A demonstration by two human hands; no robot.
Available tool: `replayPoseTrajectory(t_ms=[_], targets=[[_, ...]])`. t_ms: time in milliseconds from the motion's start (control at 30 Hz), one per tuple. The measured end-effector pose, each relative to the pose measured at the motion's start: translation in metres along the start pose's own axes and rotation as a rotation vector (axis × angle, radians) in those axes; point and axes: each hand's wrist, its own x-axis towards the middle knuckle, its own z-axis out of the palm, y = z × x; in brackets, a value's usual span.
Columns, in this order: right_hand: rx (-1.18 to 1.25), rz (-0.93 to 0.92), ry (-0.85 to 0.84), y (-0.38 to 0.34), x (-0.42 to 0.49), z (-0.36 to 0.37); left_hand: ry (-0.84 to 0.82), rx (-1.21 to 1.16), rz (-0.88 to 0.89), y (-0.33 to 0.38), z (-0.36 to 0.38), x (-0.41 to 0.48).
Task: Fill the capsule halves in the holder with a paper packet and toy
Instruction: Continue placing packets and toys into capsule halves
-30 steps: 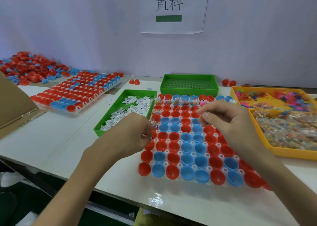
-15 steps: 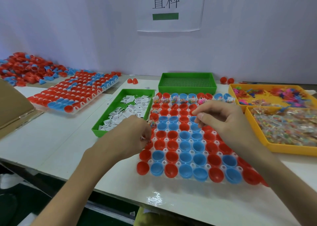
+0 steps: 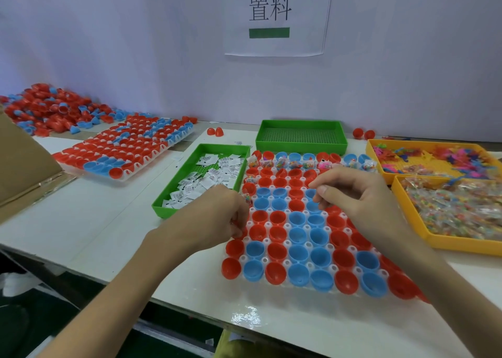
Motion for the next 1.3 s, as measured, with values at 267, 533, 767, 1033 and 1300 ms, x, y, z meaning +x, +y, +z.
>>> replayPoseTrajectory(t_ms=[267, 533, 767, 1033, 1300], targets=[[0.039, 0.004, 0.006, 0.002, 0.003, -0.003, 0.013, -0.015, 0.069, -0.007, -0.004, -0.004], [0.031, 0.005, 0.001, 0.004, 0.002, -0.003, 0.075, -0.140, 0.047, -0.018, 0.003, -0.014], [0.014, 0.018, -0.002, 0.005, 0.002, -0.002, 0.121, -0.142, 0.052, -0.015, 0.005, -0.015], [0.014, 0.021, -0.012, 0.009, 0.003, 0.000, 0.116, -0.034, 0.090, -0.011, 0.006, -0.010], [-0.009, -0.001, -0.014, 0.009, 0.003, 0.000, 0.230, -0.095, 0.042, -0.013, 0.017, -0.018]])
